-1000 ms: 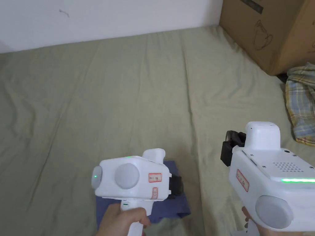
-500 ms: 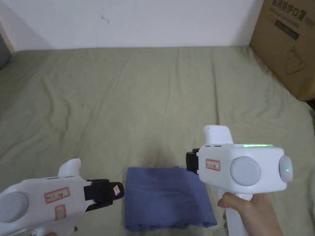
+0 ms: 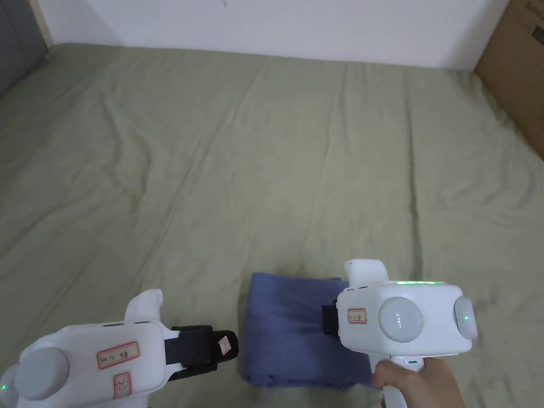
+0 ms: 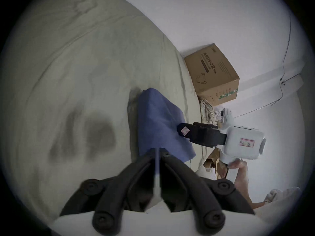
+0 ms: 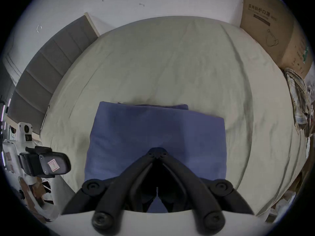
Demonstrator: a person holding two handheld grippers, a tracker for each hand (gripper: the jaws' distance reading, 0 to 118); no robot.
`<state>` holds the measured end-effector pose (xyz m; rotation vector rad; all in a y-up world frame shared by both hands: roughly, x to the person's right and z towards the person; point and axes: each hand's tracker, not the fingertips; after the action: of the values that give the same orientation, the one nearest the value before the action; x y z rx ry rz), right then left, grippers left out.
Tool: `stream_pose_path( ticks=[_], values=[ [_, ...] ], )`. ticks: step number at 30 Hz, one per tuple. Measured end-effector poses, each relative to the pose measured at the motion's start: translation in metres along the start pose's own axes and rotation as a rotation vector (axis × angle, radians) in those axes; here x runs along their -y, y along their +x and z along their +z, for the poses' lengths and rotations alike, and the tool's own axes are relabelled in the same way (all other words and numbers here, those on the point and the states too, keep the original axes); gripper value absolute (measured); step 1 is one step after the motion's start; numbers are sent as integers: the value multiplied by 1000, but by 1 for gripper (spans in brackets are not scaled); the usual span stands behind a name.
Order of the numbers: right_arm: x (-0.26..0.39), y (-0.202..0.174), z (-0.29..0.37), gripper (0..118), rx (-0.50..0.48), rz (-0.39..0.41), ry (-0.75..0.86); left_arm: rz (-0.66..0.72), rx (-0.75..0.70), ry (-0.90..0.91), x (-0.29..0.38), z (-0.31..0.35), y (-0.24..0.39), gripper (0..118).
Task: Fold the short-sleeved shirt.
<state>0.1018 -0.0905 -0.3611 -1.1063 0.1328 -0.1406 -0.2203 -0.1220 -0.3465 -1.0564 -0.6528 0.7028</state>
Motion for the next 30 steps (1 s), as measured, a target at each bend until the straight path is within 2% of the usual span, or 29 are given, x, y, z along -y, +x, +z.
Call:
stream_pose_path(
  ticks=[1, 2, 4, 5, 9, 12, 15, 17, 18, 19, 20, 22, 23, 24, 27, 30],
  values=[
    [1, 0, 0, 0, -2, -3, 0, -3, -1, -5, -4, -4, 0, 26],
    [1, 0, 0, 0, -3, -5, 1, -20, -9, -17, -9, -8, -1, 42],
    [3, 1, 0, 0, -7, -9, 4, -18, 17, -42, -15, -21, -3, 91],
    [3, 2, 1, 0, -10, -11, 3, -1, 44, -53, -18, -27, -3, 107],
    [3, 4, 2, 0, -21, -30, 5, 29, 96, -88, -32, -57, -9, 109],
    [3, 4, 2, 0, -23, -31, 7, 79, 107, -123, -36, -86, -15, 109],
    [3, 7, 1, 0, -33, -42, 6, 143, 276, -140, -35, -111, -23, 109],
    [3, 10, 1, 0, -46, -60, 1, 194, 300, -122, -34, -120, -27, 107],
    [3, 11, 2, 0, -51, -69, 2, 198, 317, -116, -33, -122, -28, 100],
    [3, 13, 3, 0, -55, -76, 3, 195, 321, -112, -32, -121, -28, 79],
    [2, 14, 3, 0, -57, -82, 3, 186, 261, -115, -32, -119, -31, 28],
    [3, 16, 5, 0, -62, -89, 6, 203, 177, -156, -28, -126, -44, 24],
    [3, 15, 5, 0, -63, -93, 3, 266, 298, -136, -28, -124, -53, 24],
    [2, 15, 5, 0, -64, -95, 3, 290, 310, -132, -30, -121, -53, 23],
    [3, 13, 9, 0, -56, -105, 16, 170, 193, -149, -35, -120, -33, 23],
    [0, 10, 22, 0, -56, -107, 64, 155, 179, -167, -44, -115, -28, 23]
  ],
)
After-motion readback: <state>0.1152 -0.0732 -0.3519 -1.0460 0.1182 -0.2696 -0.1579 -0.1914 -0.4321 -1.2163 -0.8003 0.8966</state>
